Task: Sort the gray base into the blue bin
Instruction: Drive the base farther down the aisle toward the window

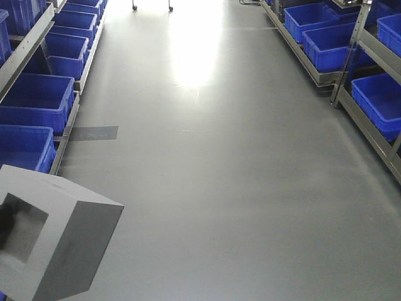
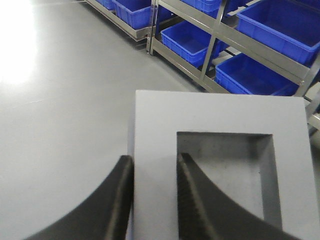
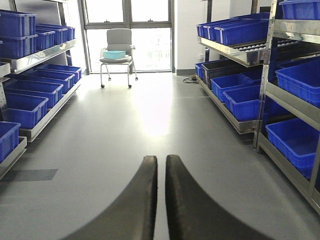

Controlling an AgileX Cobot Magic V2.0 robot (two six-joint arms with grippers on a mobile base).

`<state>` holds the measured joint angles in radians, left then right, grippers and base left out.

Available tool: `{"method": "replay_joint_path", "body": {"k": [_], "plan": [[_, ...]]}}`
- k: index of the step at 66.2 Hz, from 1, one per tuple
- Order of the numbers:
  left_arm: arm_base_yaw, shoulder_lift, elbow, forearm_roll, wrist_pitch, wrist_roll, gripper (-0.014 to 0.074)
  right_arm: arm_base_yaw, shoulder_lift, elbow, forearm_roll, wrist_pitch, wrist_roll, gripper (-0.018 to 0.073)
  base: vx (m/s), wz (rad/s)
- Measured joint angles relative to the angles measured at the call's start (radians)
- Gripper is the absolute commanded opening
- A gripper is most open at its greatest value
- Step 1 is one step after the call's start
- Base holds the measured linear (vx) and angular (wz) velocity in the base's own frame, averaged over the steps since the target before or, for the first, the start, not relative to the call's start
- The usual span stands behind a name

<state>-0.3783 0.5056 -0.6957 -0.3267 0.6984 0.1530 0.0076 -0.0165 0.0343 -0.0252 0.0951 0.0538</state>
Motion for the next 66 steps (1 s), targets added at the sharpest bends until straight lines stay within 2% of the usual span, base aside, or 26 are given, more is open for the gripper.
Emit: {"method": "replay_joint_path", "body": {"k": [66], "plan": [[0.000, 0.000, 0.000, 0.000, 0.000, 0.000, -0.0006, 0.000, 0.000, 0.000, 0.000, 0.000, 0.000, -0.0004, 0.32, 0.06]]}}
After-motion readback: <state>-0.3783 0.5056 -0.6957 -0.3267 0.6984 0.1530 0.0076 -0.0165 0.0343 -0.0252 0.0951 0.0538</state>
